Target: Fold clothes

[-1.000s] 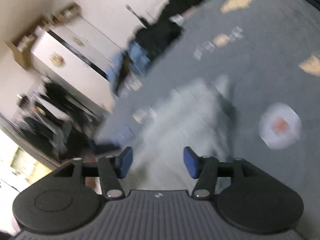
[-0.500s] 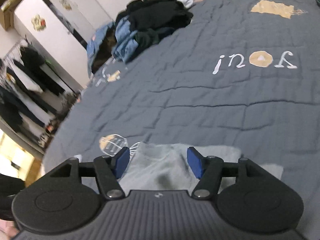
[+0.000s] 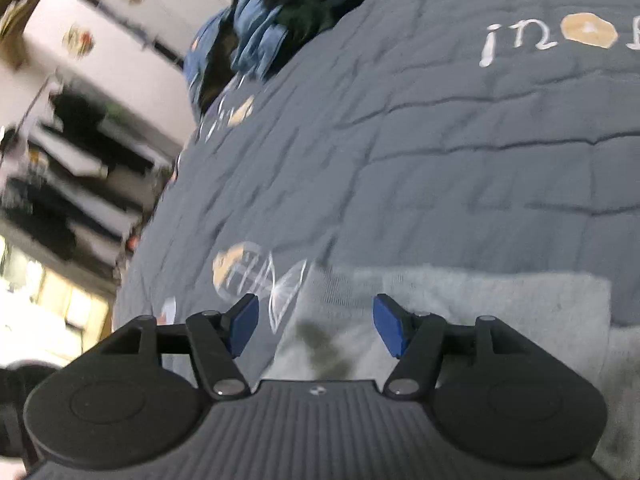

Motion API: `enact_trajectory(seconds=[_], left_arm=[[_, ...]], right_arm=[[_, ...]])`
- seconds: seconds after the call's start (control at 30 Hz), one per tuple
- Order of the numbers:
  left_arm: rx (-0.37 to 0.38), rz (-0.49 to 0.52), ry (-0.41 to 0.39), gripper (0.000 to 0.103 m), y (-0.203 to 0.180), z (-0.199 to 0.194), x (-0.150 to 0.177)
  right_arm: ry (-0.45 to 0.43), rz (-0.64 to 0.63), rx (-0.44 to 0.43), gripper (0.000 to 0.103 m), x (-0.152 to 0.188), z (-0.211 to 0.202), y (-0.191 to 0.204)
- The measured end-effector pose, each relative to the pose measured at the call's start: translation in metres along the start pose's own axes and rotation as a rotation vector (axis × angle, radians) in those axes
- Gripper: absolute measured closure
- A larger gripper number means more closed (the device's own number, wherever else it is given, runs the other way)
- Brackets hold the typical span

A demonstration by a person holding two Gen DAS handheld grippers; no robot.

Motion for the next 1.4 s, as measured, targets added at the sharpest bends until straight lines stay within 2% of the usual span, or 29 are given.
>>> enact_trajectory(seconds=[0.07, 0.2, 0.37, 0.47, 0.6, 0.83, 1.03, 1.1, 1.17, 1.2, 1.3, 1.4], left_arm=[[-0.004, 0.003, 0.003, 0.007, 0.000, 0.000, 0.001], [-0.004, 0.007, 0.009, 0.007, 0.000, 0.000, 0.001], [0.001, 0.014, 0.020, 0.007, -0.002, 0.000, 0.005], [0.012, 0.021, 0.029, 0.007, -0.006, 0.000, 0.009], [0.042, 0.038, 0.058, 0.007, -0.013, 0.002, 0.019], [0.070, 0.076, 0.116, 0.007, -0.022, 0.008, 0.042], [0.158, 0.010, 0.218, 0.007, -0.022, 0.018, 0.070], [0.147, -0.013, 0.254, 0.006, -0.014, 0.024, 0.081], [0.098, -0.026, 0.288, 0.006, 0.000, 0.031, 0.091], [0.067, -0.027, 0.303, 0.007, 0.008, 0.035, 0.097], [0.039, 0.001, 0.314, 0.007, 0.012, 0.032, 0.104], [0.022, 0.025, 0.327, 0.006, 0.009, 0.023, 0.110]], right_arm=[[-0.055, 0.002, 0.023, 0.040, -0.011, -0.008, 0.001], [-0.083, -0.014, -0.049, 0.040, -0.014, -0.037, 0.022], [-0.031, -0.045, -0.124, 0.039, 0.030, -0.063, 0.042], [-0.017, 0.001, -0.148, 0.039, 0.059, -0.069, 0.044], [-0.027, 0.047, -0.116, 0.039, 0.088, -0.068, 0.031], [-0.108, 0.044, -0.077, 0.039, 0.122, -0.109, 0.019], [-0.193, 0.090, -0.054, 0.039, 0.147, -0.142, 0.008], [-0.221, 0.090, -0.052, 0.039, 0.155, -0.148, 0.002], [-0.236, 0.119, -0.038, 0.039, 0.161, -0.153, -0.006], [-0.248, 0.132, -0.029, 0.039, 0.160, -0.157, -0.006], [-0.284, 0.172, -0.005, 0.039, 0.159, -0.170, -0.006], [-0.330, 0.140, -0.045, 0.039, 0.162, -0.180, 0.015]])
Point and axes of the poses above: each gripper's, at about its wrist camera, not at the fingertips, and z roughly the way its jaws point, y to its left, x to its underside, the point moved 10 cm from there along z, roughly the way its jaws point, and after that the axes turned 6 degrees about -z, right-handed, at the moved point
